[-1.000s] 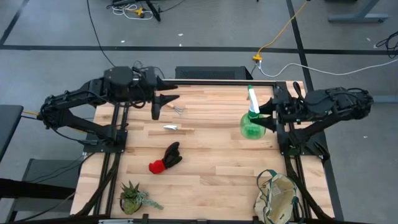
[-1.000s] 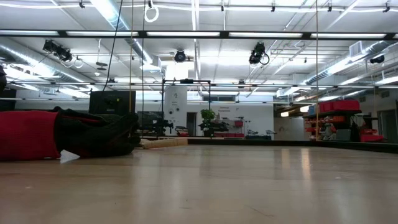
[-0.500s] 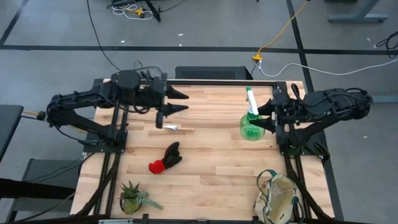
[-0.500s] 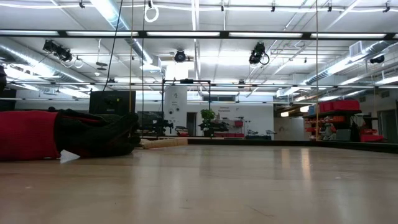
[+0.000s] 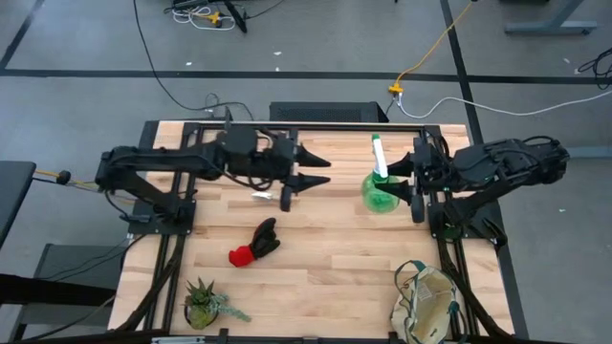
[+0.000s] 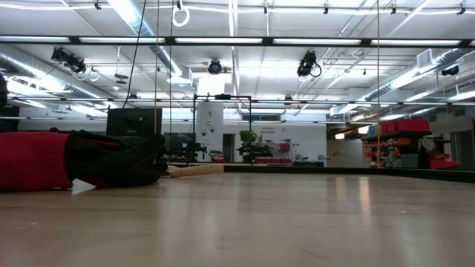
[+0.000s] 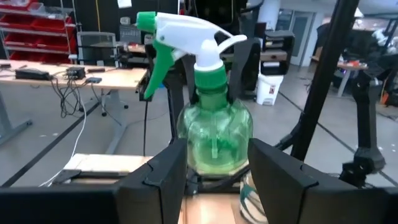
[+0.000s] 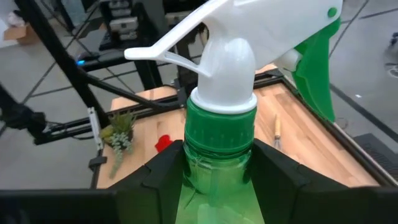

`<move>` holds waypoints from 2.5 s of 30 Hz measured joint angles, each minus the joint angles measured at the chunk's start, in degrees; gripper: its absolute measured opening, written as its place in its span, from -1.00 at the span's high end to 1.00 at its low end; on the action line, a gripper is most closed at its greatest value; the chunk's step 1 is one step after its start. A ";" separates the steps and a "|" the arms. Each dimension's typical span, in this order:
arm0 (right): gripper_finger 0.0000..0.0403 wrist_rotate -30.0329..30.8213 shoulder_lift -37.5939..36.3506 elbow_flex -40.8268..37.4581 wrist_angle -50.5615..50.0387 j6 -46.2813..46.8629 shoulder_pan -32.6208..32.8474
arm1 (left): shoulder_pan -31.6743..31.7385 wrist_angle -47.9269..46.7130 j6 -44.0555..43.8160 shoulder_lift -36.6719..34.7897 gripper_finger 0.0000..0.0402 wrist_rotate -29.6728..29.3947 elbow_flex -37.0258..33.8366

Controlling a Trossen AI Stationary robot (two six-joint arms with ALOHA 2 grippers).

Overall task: Pick & Place Garden tools in Gardening bag
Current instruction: Put the green spray bottle into the gardening bag

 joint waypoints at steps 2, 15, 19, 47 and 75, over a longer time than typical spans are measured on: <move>0.16 0.65 0.09 0.00 -0.03 -0.02 0.00 | 0.00 2.23 -0.50 1.33 0.12 -0.03 0.00; 0.16 0.78 2.02 0.00 0.04 -0.54 0.00 | -0.17 9.45 -5.29 5.56 0.12 1.45 0.00; 0.16 0.80 2.86 0.00 -0.03 -1.39 0.00 | -0.22 9.85 -5.93 5.55 0.12 -0.60 0.00; 0.16 10.39 9.90 0.00 2.08 -3.77 -0.42 | -0.24 13.02 -8.70 8.52 -0.32 -3.12 0.07; 0.16 11.27 12.50 0.00 9.06 -6.19 -1.36 | -0.87 16.83 -8.41 8.85 -0.31 -3.03 0.04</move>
